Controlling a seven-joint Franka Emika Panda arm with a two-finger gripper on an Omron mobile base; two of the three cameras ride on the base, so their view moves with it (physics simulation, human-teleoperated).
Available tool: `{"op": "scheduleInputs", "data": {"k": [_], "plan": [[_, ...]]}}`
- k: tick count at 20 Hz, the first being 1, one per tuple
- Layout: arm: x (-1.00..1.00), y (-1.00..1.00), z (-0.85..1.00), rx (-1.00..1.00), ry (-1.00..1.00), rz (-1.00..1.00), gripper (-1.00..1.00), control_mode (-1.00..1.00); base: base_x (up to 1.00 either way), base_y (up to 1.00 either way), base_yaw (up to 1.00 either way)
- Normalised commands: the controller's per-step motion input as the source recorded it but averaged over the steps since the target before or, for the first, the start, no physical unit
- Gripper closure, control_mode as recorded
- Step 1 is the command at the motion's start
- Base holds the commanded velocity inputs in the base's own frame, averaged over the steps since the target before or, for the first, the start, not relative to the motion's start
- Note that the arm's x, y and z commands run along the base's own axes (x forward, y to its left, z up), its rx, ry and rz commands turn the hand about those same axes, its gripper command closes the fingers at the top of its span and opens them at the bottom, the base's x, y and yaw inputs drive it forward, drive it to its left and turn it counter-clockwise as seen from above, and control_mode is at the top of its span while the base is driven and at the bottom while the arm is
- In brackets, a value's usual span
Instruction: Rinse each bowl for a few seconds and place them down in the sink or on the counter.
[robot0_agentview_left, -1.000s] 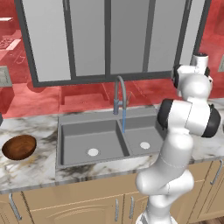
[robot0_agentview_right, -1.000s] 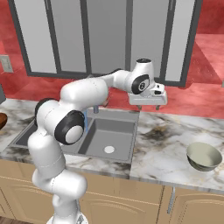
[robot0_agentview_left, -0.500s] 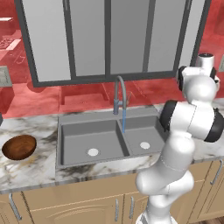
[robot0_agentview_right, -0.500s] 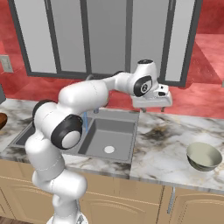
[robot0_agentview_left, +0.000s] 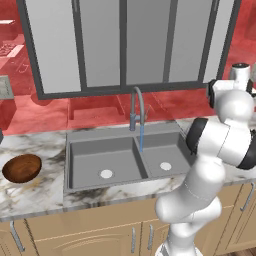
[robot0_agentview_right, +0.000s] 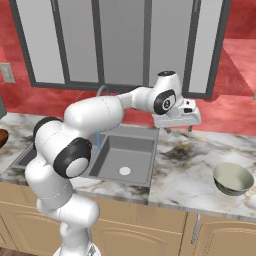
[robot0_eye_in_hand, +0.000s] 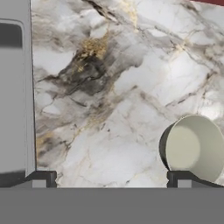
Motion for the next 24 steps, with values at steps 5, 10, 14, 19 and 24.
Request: {"op": "scheduleInputs", "data": {"k": [5, 10, 14, 19, 24], "plan": [[-0.25, -0.15, -0.01, -0.05, 0.00, 0.00, -1.00, -1.00, 0.00, 0.00, 0.00], [-0.12, -0.19, -0.07, -0.05, 0.01, 0.00, -1.00, -1.00, 0.00, 0.00, 0.00], [-0.12, -0.19, -0.05, -0.04, 0.01, 0.00, -1.00, -1.00, 0.00, 0.00, 0.00], [-0.14, -0.17, -0.06, -0.03, 0.00, 0.00, -1.00, -1.00, 0.00, 0.00, 0.00], [-0.13, -0.16, -0.04, -0.01, 0.00, 0.00, -1.00, -1.00, 0.00, 0.00, 0.00]]}}
